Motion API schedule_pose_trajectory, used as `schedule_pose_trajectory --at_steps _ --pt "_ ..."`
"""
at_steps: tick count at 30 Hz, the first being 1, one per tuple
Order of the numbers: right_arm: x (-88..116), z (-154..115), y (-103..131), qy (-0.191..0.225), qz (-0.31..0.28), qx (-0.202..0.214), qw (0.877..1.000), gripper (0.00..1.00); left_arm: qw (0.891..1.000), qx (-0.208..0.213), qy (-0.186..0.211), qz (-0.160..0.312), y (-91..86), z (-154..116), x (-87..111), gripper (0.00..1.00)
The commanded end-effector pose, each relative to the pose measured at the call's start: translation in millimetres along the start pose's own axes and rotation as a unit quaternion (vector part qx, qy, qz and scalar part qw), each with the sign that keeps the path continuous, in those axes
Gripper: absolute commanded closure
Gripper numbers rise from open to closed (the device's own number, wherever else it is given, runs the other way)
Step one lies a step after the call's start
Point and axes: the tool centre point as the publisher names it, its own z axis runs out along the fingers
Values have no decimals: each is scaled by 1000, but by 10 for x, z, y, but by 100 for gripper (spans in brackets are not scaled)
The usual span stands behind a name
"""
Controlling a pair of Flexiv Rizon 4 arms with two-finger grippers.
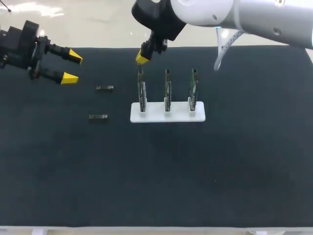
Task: Pick up the optical module with the left hand, and insert it into the network port with the right hand.
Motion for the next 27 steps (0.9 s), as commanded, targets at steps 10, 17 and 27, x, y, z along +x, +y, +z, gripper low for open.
schedule_pose_trajectory --at_steps 10,17,27 --pt "66 109 4 -9 2 0 1000 100 1000 -2 2 0 -10 4 -6 0" --pt "102 176 -12 -4 0 1 1000 100 1000 -2 2 0 -10 4 -6 0" --pt "146 227 -36 2 -4 -1 1000 100 1000 -2 2 0 -10 4 -6 0"
